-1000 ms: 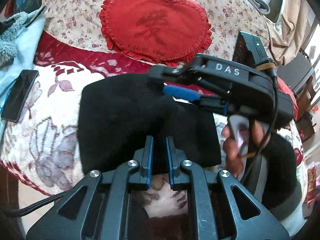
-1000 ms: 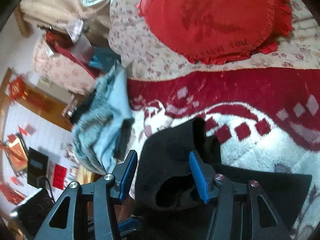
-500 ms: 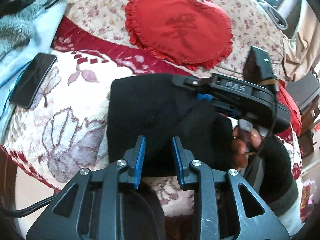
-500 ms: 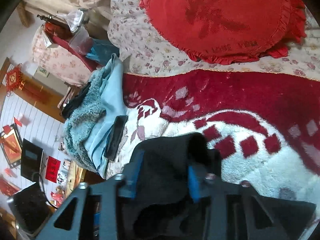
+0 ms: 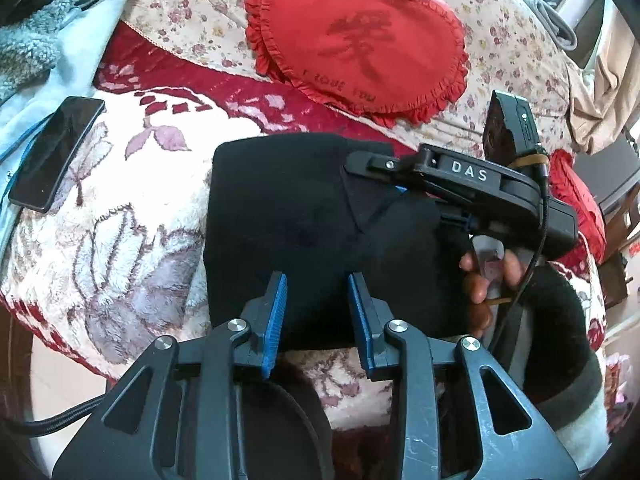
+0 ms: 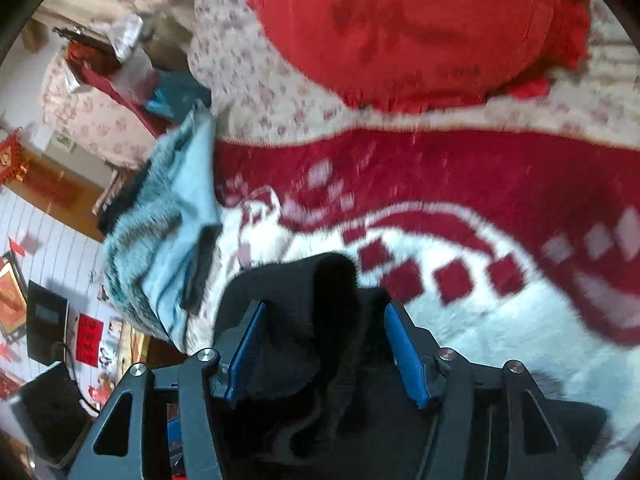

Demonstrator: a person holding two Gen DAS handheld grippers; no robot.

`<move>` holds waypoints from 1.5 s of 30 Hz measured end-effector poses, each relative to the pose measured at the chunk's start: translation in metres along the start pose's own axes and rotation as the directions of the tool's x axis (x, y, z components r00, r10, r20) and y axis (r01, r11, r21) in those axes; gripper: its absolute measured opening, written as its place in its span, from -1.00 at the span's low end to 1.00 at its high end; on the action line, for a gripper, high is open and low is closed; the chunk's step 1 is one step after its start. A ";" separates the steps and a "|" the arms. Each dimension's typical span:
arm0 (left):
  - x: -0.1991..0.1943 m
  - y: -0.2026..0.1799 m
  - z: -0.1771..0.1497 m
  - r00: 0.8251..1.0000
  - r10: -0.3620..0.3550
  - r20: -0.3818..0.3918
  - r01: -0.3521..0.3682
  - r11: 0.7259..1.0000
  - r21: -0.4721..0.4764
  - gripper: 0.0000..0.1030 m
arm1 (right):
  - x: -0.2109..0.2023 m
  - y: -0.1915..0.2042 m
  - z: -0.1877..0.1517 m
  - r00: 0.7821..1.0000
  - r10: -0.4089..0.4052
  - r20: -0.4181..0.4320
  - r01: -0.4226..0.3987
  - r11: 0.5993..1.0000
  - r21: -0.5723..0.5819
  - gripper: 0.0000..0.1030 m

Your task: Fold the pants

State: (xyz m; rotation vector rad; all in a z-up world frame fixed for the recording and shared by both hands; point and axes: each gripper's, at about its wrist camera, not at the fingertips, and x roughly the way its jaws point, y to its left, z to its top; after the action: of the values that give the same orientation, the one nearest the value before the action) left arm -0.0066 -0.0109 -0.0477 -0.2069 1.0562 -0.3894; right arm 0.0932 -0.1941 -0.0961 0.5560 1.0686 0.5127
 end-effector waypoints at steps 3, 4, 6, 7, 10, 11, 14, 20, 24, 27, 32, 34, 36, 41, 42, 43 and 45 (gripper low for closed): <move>-0.002 0.002 0.001 1.000 0.000 0.004 0.000 1.000 -0.008 -0.43 | -0.010 0.009 -0.003 0.998 0.025 0.056 -0.024 0.999 -0.027 -0.41; -0.004 0.003 0.002 1.000 0.000 0.008 0.000 1.000 -0.011 -0.43 | -0.018 0.018 -0.005 0.997 0.008 0.076 -0.002 0.997 -0.075 -0.60; -0.009 0.003 0.004 1.000 -0.007 0.020 0.007 1.000 -0.017 -0.43 | -0.036 0.032 -0.009 0.993 0.005 0.121 0.013 0.989 -0.147 -0.90; -0.013 0.002 0.005 1.000 -0.009 0.030 0.009 1.000 -0.018 -0.43 | -0.046 0.036 -0.012 0.990 0.031 0.141 -0.007 0.986 -0.167 -0.90; -0.018 -0.003 0.007 0.999 -0.021 0.048 0.021 1.000 -0.007 -0.39 | -0.075 0.041 -0.022 0.980 0.039 0.194 0.002 0.978 -0.208 -0.90; -0.017 -0.006 0.008 0.999 -0.020 0.048 0.020 1.000 0.002 -0.39 | -0.080 0.039 -0.024 0.980 0.041 0.197 -0.002 0.980 -0.199 -0.90; -0.012 -0.010 0.008 0.999 -0.013 0.032 0.013 1.000 0.001 -0.39 | -0.086 0.035 -0.030 0.981 0.031 0.189 0.007 0.980 -0.197 -0.91; -0.015 -0.022 0.006 0.998 -0.055 0.022 0.054 0.998 0.030 -0.39 | -0.107 0.021 -0.040 0.974 0.018 0.224 0.019 0.987 -0.160 -0.91; -0.019 -0.030 0.008 0.997 -0.064 0.039 0.062 0.997 0.052 -0.34 | -0.136 -0.016 -0.049 0.963 -0.017 0.268 0.037 0.997 -0.072 -0.91; -0.010 -0.033 0.011 0.999 -0.041 0.031 0.039 0.997 0.062 -0.30 | -0.144 -0.036 -0.057 0.963 -0.058 0.261 0.066 0.998 -0.022 -0.91; 0.017 -0.036 0.017 0.999 0.039 0.002 -0.039 0.996 0.084 -0.30 | -0.128 -0.053 -0.058 0.968 -0.150 0.201 0.152 0.988 0.004 -0.91; 0.029 -0.037 0.020 0.997 0.074 -0.001 -0.074 0.992 0.102 -0.30 | -0.117 -0.058 -0.053 0.965 -0.194 0.178 0.195 0.981 0.010 -0.91; 0.036 -0.039 0.022 0.995 0.096 -0.007 -0.094 0.988 0.121 -0.29 | -0.111 -0.057 -0.050 0.961 -0.225 0.161 0.228 0.974 -0.002 -0.91; 0.025 -0.041 0.032 0.996 0.088 0.026 -0.091 0.986 0.140 -0.27 | -0.131 -0.043 -0.049 0.914 -0.354 0.196 0.361 0.932 0.000 -0.87; 0.022 -0.040 0.035 0.995 0.089 0.040 -0.094 0.986 0.136 -0.27 | -0.139 -0.041 -0.050 0.912 -0.349 0.213 0.356 0.934 0.007 -0.85; 0.021 -0.040 0.039 0.995 0.091 0.051 -0.097 0.986 0.135 -0.27 | -0.147 -0.036 -0.049 0.920 -0.315 0.235 0.323 0.947 0.006 -0.85; 0.028 -0.042 0.047 0.993 0.109 0.042 -0.114 0.982 0.151 -0.27 | -0.147 -0.024 -0.045 0.937 -0.251 0.243 0.266 0.963 -0.031 -0.85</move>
State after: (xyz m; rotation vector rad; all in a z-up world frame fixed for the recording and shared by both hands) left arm 0.0378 -0.0619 -0.0323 -0.0172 0.9949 -0.3627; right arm -0.0027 -0.2979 -0.0301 0.4011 0.8764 0.2400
